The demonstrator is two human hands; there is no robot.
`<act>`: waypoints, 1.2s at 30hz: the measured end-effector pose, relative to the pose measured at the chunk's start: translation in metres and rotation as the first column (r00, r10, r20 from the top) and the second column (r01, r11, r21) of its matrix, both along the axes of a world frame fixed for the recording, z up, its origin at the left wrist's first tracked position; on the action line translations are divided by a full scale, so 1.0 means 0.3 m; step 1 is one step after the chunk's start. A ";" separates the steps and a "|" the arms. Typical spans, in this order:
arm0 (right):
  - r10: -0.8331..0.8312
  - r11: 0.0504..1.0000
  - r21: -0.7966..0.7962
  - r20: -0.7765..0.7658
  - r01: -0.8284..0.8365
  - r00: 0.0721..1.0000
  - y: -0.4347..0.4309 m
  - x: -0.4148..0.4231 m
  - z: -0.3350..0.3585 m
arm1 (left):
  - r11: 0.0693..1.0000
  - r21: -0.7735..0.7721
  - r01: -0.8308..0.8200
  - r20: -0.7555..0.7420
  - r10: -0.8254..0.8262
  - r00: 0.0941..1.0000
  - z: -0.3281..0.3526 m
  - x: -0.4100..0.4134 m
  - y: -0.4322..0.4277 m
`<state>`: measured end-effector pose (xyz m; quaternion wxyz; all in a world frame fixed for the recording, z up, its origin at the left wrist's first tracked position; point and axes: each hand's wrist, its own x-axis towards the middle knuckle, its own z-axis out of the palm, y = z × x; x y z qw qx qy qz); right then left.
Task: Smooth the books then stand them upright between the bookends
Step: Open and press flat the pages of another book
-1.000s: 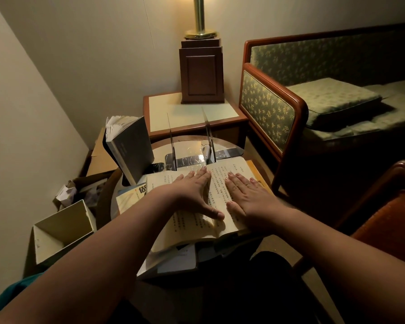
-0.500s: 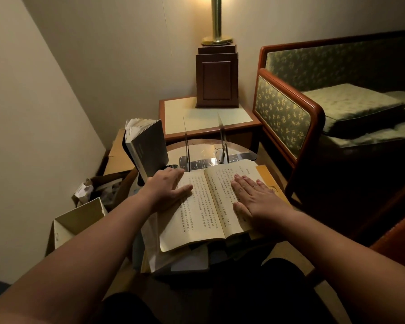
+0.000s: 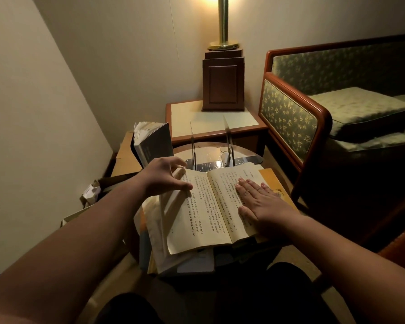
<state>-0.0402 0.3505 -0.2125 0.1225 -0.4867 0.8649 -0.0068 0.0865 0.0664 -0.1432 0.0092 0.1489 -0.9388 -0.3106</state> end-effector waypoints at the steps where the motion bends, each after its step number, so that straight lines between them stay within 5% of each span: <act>1: 0.005 1.000 -0.003 0.003 -0.005 1.000 0.000 0.000 0.000 | 1.000 -0.012 -0.003 0.005 0.003 1.000 0.012 -0.003 -0.002; 8: 0.013 1.000 -0.023 0.019 -0.013 1.000 -0.002 -0.006 -0.004 | 0.988 0.031 -0.151 0.163 0.144 0.976 0.085 -0.053 -0.040; 13: -0.028 0.997 -0.076 0.060 0.033 0.998 0.002 0.001 0.015 | 0.952 0.259 -0.164 0.026 0.162 0.986 0.113 -0.044 -0.026; 18: -0.006 0.932 -0.363 0.049 0.023 0.999 0.006 0.054 0.105 | 0.881 0.458 -0.116 -0.139 0.200 0.970 0.109 -0.051 0.037; 26: 0.127 0.812 -0.583 0.123 -0.032 0.984 -0.021 0.132 0.221 | 0.822 0.567 -0.058 -0.236 0.230 0.944 0.070 -0.123 0.136; 36: -0.138 0.660 -0.641 0.408 0.391 0.902 0.003 0.132 0.269 | 0.701 0.713 0.035 -0.147 0.101 0.984 0.073 -0.220 0.301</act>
